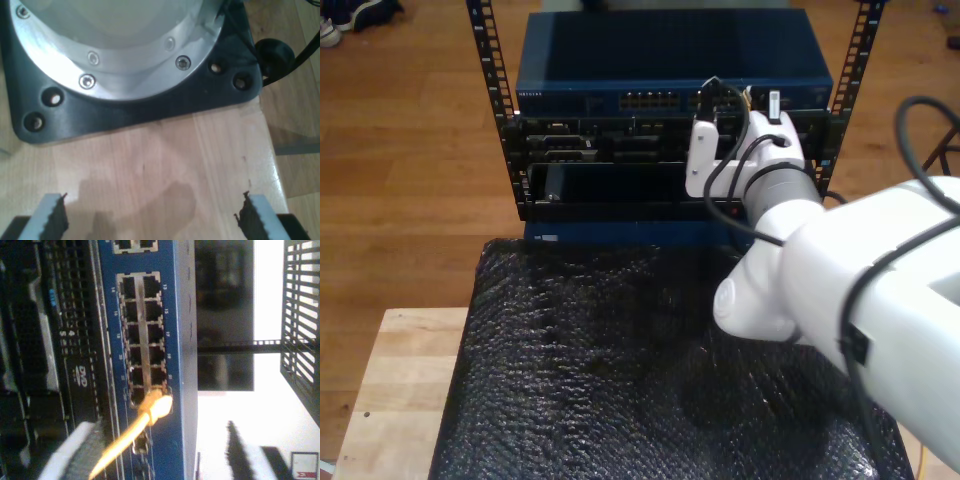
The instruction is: Grab the cable and plug it in
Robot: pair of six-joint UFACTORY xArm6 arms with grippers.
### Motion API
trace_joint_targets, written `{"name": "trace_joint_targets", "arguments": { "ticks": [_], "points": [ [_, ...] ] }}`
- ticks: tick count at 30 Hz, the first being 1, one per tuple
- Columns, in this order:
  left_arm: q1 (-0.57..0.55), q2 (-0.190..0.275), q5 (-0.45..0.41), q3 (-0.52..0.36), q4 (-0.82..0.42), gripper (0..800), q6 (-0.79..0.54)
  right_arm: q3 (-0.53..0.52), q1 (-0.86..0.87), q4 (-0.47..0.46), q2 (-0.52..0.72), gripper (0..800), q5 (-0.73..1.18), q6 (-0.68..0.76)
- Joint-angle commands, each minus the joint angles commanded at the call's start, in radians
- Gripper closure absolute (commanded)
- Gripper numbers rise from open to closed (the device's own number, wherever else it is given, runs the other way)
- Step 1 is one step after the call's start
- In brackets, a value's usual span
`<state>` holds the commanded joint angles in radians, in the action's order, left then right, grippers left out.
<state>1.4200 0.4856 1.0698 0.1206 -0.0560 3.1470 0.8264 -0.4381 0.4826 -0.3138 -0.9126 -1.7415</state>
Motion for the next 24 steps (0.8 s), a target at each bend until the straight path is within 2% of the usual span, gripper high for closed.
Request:
{"name": "trace_joint_targets", "arguments": {
  "ticks": [4, 11, 15, 18, 24],
  "points": [
    [0.000, 0.000, 0.000, 0.000, 0.000, 0, 0.000, -0.080, 0.000, 0.000, 0.089, 8, 0.055, 0.000],
    [0.000, 0.000, 0.000, 0.000, 0.000, 0, 0.000, -0.170, 0.015, 0.000, 0.245, 2, 0.157, -0.002],
    [0.000, 0.000, 0.000, 0.000, 0.000, 0, 0.000, -0.196, 0.095, -0.002, 0.364, 1, 0.327, -0.003],
    [0.000, 0.000, 0.000, 0.000, 0.000, 0, 0.000, -0.199, 0.164, -0.034, 0.440, 2, 0.503, -0.003],
    [0.000, 0.002, 0.000, 0.000, 0.000, 0, 0.000, -0.167, 0.322, -0.155, 0.549, 2, 0.764, -0.005]
  ]
}}
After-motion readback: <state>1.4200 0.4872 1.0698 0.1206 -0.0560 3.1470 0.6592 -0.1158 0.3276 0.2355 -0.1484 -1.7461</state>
